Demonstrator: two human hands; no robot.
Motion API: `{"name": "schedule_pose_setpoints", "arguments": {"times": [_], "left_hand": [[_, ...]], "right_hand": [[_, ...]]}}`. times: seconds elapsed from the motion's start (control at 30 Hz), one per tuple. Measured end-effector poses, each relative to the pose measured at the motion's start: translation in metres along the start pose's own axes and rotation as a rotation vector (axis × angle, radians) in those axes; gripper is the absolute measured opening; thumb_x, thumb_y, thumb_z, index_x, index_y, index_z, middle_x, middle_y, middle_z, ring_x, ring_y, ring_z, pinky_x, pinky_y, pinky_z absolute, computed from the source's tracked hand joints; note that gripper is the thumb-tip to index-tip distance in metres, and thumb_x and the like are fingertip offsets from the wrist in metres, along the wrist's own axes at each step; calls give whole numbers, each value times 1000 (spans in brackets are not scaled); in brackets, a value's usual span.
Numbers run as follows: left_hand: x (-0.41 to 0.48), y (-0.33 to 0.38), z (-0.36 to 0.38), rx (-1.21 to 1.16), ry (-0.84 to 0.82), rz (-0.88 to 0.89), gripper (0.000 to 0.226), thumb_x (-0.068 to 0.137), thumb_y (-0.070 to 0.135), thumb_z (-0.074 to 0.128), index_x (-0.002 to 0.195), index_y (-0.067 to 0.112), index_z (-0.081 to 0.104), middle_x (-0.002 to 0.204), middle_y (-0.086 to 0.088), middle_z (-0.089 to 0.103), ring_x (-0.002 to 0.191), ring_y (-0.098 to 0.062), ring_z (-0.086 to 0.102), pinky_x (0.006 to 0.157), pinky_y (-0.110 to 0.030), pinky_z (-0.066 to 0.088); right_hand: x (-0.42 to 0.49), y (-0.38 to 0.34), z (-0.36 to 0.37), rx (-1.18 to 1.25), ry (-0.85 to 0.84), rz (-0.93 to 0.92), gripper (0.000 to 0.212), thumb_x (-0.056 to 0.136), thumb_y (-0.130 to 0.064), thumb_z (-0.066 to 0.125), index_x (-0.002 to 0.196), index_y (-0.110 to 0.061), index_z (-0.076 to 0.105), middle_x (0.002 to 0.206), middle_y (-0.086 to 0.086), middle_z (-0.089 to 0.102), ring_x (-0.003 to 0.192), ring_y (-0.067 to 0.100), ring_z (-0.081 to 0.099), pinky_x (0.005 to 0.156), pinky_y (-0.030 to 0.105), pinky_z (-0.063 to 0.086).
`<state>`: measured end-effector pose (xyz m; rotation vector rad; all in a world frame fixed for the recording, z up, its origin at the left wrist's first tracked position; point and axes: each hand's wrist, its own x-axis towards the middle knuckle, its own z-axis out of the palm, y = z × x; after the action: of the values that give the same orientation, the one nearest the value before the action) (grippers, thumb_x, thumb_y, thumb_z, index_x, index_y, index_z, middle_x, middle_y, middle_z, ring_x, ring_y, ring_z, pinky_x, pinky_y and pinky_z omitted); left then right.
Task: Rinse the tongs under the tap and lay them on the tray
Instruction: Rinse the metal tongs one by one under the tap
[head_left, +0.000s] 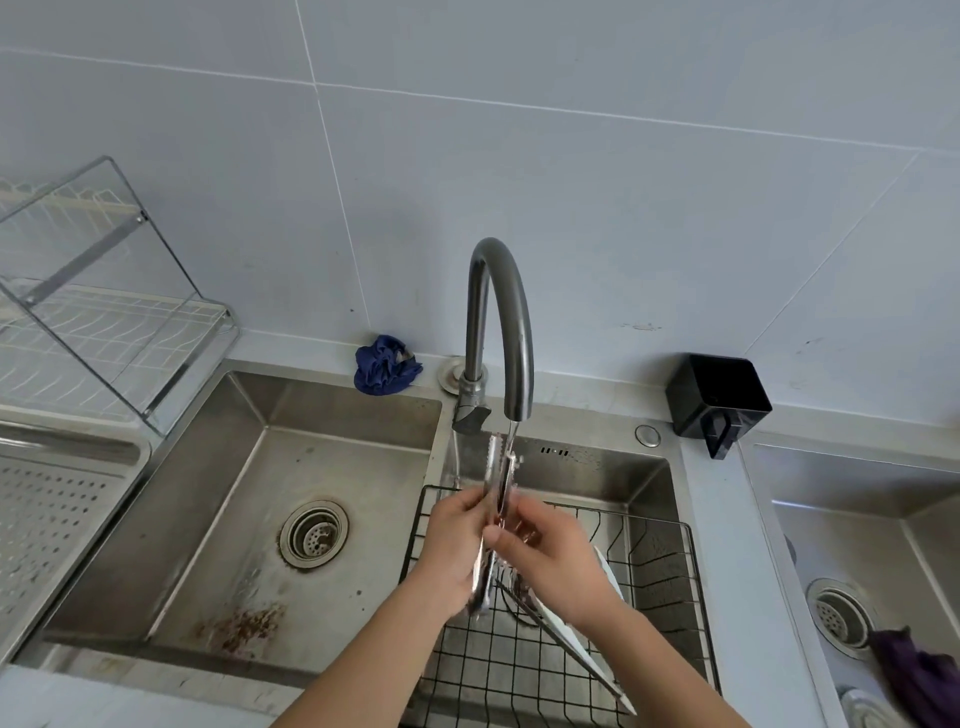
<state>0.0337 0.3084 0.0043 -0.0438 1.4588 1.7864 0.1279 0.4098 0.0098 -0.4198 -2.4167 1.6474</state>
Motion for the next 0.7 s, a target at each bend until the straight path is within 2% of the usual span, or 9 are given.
{"name": "schedule_pose_setpoints", "arguments": {"times": [0.1, 0.23, 0.3, 0.33, 0.4, 0.47, 0.6, 0.67, 0.7], "left_hand": [[-5, -5, -2, 65, 23, 11, 25, 100, 18, 60, 85, 20, 80, 76, 1, 75, 65, -10, 69, 55, -23, 52], [-6, -9, -8, 116, 26, -49, 29, 103, 19, 53, 88, 15, 78, 56, 2, 53, 45, -10, 43, 44, -25, 35], [-7, -10, -9, 124, -26, -91, 31, 104, 18, 51, 89, 10, 76, 55, -3, 52, 42, -12, 40, 40, -26, 32], [-8, -10, -10, 133, -50, -120, 31, 105, 18, 49, 91, 8, 75, 56, -5, 53, 41, -13, 41, 40, -26, 32], [-10, -9, -13, 147, -88, -169, 31, 105, 17, 45, 98, 4, 72, 60, -8, 57, 42, -14, 43, 41, -27, 33], [-9, -6, -15, 133, -132, -198, 35, 106, 21, 42, 107, 1, 71, 64, -12, 62, 44, -17, 47, 42, -28, 37], [-14, -3, -24, 137, -265, -120, 65, 101, 64, 33, 123, 15, 69, 92, -18, 72, 69, -27, 64, 59, -33, 51], [-22, -7, -28, 275, -280, -19, 67, 86, 75, 47, 132, 28, 62, 97, -11, 71, 74, -23, 64, 61, -31, 50], [-24, -9, -30, 348, -243, 21, 65, 80, 72, 61, 132, 32, 59, 96, -7, 68, 72, -19, 62, 60, -30, 50]], "right_hand": [[-2, -1, -9, 26, 36, 48, 27, 100, -50, 56, 79, -37, 68, 67, -12, 62, 62, 7, 58, 59, 37, 52], [11, -1, -4, 164, 211, 244, 12, 102, -32, 60, 100, -39, 69, 83, -7, 74, 65, 7, 65, 54, 23, 53], [22, -5, 0, 248, 181, 276, 14, 101, -30, 60, 110, -32, 71, 86, -7, 74, 69, 4, 67, 56, 19, 52], [27, -8, 1, 316, 156, 272, 14, 101, -25, 61, 108, -23, 73, 81, -5, 71, 66, 5, 65, 56, 19, 51], [36, -9, 2, 371, 139, 272, 11, 98, -13, 63, 97, -7, 72, 74, 5, 62, 63, 10, 61, 56, 20, 53], [41, -9, 2, 325, 155, 278, 13, 95, -8, 64, 87, 0, 69, 68, 7, 59, 61, 12, 63, 59, 24, 58], [47, -8, 2, 196, 264, 289, 26, 96, -17, 67, 72, -9, 72, 65, 8, 71, 56, 14, 65, 55, 28, 56], [49, -4, 2, 163, 333, 315, 27, 96, -18, 66, 74, -4, 70, 65, 14, 68, 57, 20, 60, 59, 41, 53], [50, -3, 2, 186, 368, 328, 24, 96, -15, 65, 77, -1, 70, 64, 16, 66, 57, 21, 57, 59, 41, 51]]}}
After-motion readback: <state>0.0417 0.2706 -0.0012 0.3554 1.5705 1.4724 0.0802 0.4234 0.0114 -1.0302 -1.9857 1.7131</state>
